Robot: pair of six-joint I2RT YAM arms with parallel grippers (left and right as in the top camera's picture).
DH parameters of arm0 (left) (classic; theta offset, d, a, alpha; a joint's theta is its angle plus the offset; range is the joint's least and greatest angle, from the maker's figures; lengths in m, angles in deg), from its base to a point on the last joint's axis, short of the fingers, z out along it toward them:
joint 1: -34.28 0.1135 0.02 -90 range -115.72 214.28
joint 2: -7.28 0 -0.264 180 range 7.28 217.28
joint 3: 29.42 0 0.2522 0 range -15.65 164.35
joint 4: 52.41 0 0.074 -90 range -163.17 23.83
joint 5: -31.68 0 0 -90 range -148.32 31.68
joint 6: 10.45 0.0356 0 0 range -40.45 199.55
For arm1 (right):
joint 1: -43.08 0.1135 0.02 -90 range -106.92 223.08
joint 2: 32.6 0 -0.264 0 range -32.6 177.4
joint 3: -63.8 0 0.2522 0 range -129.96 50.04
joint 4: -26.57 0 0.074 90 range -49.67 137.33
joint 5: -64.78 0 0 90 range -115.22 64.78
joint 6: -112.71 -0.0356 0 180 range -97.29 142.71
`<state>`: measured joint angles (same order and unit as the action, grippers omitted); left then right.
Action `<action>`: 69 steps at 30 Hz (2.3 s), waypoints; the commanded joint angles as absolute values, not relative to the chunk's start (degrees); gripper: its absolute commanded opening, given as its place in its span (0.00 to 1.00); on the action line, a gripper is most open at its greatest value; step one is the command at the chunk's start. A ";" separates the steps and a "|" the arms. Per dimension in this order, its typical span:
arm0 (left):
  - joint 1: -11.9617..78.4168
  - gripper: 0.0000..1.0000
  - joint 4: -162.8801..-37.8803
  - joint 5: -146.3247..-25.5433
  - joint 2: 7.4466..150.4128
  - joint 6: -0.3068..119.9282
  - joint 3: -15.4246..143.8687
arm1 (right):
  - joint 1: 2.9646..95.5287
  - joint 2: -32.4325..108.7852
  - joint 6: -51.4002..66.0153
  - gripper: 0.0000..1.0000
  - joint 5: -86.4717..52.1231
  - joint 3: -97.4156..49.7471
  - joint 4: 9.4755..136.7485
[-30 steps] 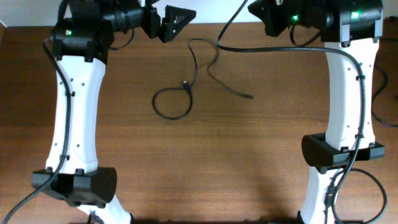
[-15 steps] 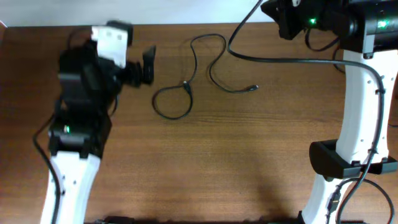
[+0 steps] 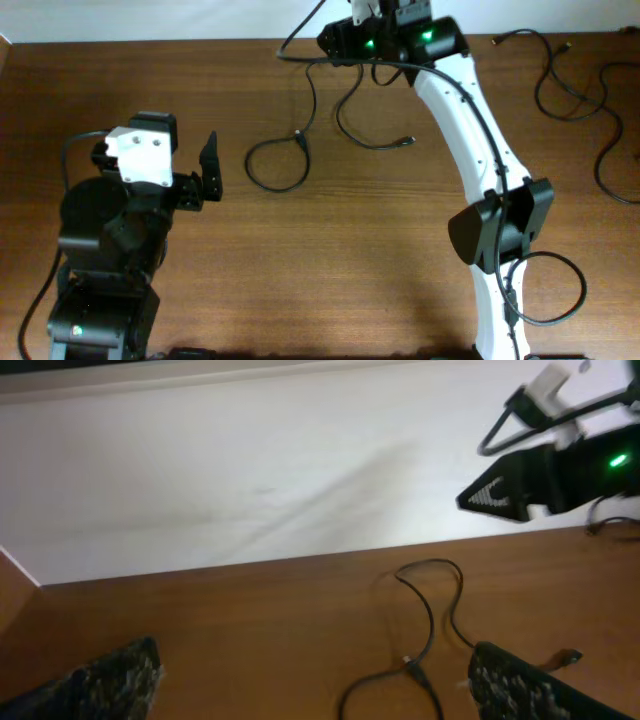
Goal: Untangle cables
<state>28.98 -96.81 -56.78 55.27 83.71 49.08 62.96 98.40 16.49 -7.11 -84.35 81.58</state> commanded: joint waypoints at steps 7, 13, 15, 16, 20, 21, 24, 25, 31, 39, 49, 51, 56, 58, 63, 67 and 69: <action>29.06 0.99 -104.72 -50.31 55.90 82.57 48.79 | 73.93 101.03 -5.72 0.79 -17.36 -60.11 60.27; 29.09 0.99 -108.46 -50.26 55.90 82.57 48.79 | 73.45 103.04 -5.59 0.75 -17.08 -61.37 61.34; 29.06 0.99 -109.24 -50.35 55.90 82.55 48.79 | 72.88 100.06 -5.54 0.76 -18.43 -65.18 65.15; 29.06 0.99 -109.59 -50.35 55.90 82.55 48.79 | 72.23 99.80 -6.81 0.76 -18.39 -65.53 66.68; 29.06 0.99 -110.88 -50.31 55.90 82.55 48.79 | 70.00 99.93 -6.48 0.76 -21.40 -65.46 70.39; 29.06 0.99 -110.88 -50.31 55.90 82.55 48.79 | 69.67 100.76 -6.24 0.77 -22.50 -65.13 70.35; 29.06 0.99 -110.90 -50.35 55.90 82.55 48.79 | 70.59 105.11 -6.29 0.76 -20.75 -65.09 69.91; 29.06 0.99 -110.99 -50.35 55.90 82.53 48.79 | 71.20 105.53 -6.27 0.75 -20.77 -65.09 69.49; 29.06 0.99 -112.92 -50.57 55.90 82.09 48.79 | 72.14 105.55 -1.24 0.04 -16.88 -65.57 69.87; 29.06 0.99 -112.52 -52.93 55.93 81.68 48.79 | 56.21 69.44 17.06 0.04 -24.49 -85.63 96.84; 29.06 0.99 -112.48 -52.93 58.50 81.66 48.77 | 11.12 62.82 20.77 0.04 -25.51 -85.63 107.81; 29.06 0.99 -112.37 -52.93 60.08 81.66 48.77 | 6.07 62.36 20.29 0.04 -25.45 -85.61 108.03; 29.06 0.99 -112.06 -52.73 62.46 81.68 48.79 | 2.94 62.71 18.59 0.04 -25.08 -71.06 107.66; 29.06 0.99 -112.06 -52.45 62.22 81.70 48.79 | 1.74 62.71 16.90 0.04 -24.81 -56.30 98.08; 29.06 0.99 -111.65 -52.47 62.22 81.70 48.79 | -6.41 62.78 14.70 0.04 -24.86 -26.56 70.94; 29.06 0.99 -110.38 -52.49 62.22 81.68 48.79 | -10.08 65.68 14.70 0.04 -25.08 -14.80 60.84; 29.06 0.99 -110.42 -52.49 62.22 81.68 48.79 | -10.13 66.58 14.70 0.99 -20.81 -13.18 57.39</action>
